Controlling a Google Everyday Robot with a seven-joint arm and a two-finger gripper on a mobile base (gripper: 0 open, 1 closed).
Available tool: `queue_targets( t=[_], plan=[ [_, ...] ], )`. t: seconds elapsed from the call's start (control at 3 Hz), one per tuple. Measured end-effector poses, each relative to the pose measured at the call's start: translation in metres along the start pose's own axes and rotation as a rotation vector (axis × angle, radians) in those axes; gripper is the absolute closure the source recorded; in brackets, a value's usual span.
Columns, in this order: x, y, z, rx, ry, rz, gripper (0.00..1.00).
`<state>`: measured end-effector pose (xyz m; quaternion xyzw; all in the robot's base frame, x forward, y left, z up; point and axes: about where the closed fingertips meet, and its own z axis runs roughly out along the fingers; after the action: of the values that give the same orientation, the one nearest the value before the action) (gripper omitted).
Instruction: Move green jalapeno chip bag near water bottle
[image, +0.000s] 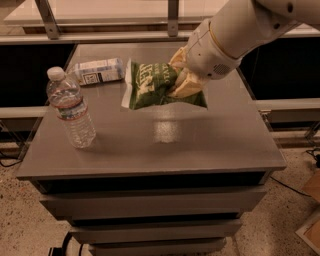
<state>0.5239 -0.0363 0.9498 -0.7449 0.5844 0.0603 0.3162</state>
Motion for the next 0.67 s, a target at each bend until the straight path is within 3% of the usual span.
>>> queue_targets(
  t=[0.67],
  plan=[
    [-0.009, 0.019, 0.038, -0.047, 0.017, -0.078, 1.00]
  ],
)
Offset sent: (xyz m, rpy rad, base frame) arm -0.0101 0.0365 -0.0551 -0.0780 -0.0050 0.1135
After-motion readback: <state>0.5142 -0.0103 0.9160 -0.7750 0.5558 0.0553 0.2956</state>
